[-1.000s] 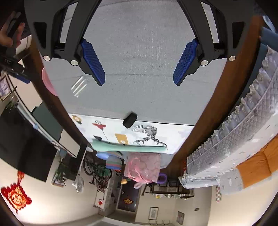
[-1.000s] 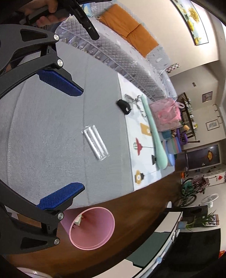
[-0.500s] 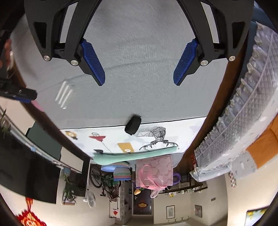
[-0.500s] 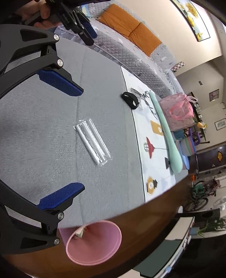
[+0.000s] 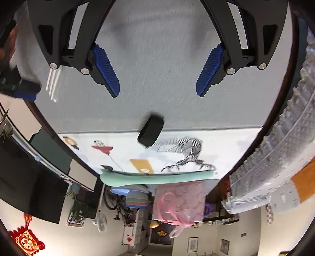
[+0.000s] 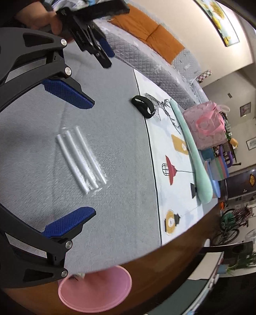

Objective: Collect trash
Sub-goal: 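Move both tools back over the table toward the straws and black item, then grasp the black strap with the left tool while the right tool grasps the clear straws, then carry the black strap and clear straws over the pink wastebasket with both tools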

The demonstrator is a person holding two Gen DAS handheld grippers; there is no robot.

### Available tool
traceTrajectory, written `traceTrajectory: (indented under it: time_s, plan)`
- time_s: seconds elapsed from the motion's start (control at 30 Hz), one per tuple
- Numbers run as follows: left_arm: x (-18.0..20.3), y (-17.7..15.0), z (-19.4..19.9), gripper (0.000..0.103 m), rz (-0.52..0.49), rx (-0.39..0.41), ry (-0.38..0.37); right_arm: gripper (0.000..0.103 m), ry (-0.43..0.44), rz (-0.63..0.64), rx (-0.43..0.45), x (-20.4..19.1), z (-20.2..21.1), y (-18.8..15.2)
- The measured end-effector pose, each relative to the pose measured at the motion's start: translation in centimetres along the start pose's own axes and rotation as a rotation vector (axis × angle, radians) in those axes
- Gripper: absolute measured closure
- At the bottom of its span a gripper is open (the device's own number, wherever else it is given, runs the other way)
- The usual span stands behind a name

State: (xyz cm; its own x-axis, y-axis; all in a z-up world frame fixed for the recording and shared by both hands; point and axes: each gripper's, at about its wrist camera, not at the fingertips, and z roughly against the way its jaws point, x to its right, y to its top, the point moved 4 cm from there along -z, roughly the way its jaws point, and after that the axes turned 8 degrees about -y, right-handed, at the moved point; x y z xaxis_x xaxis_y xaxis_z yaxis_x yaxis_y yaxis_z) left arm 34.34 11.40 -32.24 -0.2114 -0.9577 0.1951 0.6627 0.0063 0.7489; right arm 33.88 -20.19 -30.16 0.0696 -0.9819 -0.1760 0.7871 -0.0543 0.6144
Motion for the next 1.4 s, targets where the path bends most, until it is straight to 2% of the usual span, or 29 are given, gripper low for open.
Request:
traceTrajectory:
  time_s: [0.07,0.1,0.13,0.23,0.33,0.37,0.43,0.5,0.6,0.73,0.87,1.0,1.13,1.27,1.4]
  plan:
    - [0.0,0.7,-1.3,0.026,-0.020,0.002,0.005,0.006,-0.023,0.019,-0.014,-0.4,-1.0,-0.1]
    - [-0.1,0.8,-1.9,0.029,-0.025,-0.003,0.011,0.008,-0.045,0.031,-0.022,-0.4,-1.4,-0.2]
    - [-0.3,1.1,-3.0,0.035,-0.027,-0.019,0.017,0.012,-0.088,0.049,-0.030,-0.4,-1.8,-0.4]
    - [-0.9,1.7,-5.3,0.040,0.001,-0.067,-0.003,0.028,-0.102,0.026,-0.079,0.0,-3.4,-0.5]
    - [-1.3,3.3,-6.9,0.041,0.018,-0.059,-0.002,0.032,-0.114,0.041,-0.079,-0.3,-4.4,0.1]
    - [-1.4,3.8,-7.5,0.044,0.018,-0.061,0.006,0.037,-0.116,0.063,-0.075,-0.6,-4.7,0.3]
    - [-1.6,4.4,-8.9,0.072,0.023,-0.093,0.005,0.072,-0.139,0.093,-0.066,-0.7,-4.8,0.6]
    - [-1.6,4.5,-9.5,0.078,0.031,-0.127,-0.017,0.090,-0.109,0.072,-0.079,-0.1,-5.2,1.1]
    - [-1.7,4.3,-9.2,0.081,0.055,-0.158,-0.021,0.093,-0.076,0.053,-0.091,0.2,-5.3,1.6]
    - [-1.4,3.2,-6.4,0.081,0.104,-0.195,-0.023,0.095,-0.035,0.056,-0.076,-0.5,-4.8,2.3]
    - [-1.5,1.2,-2.3,0.082,0.178,-0.215,-0.024,0.095,0.011,0.061,-0.053,-1.5,-4.0,3.1]
    - [-1.3,-1.8,2.4,0.081,0.215,-0.223,0.004,0.095,0.053,0.073,-0.031,-2.8,-2.7,3.4]
    - [-1.6,-5.6,6.0,0.082,0.368,-0.258,-0.030,0.095,0.073,0.108,-0.012,-4.0,-1.2,2.9]
    - [-0.3,-7.0,8.4,0.082,0.319,-0.253,0.000,0.095,0.014,0.218,0.032,-5.5,0.4,1.9]
    - [0.9,-7.6,10.5,0.081,0.261,-0.238,0.023,0.095,0.019,0.212,0.022,-5.8,1.7,0.4]
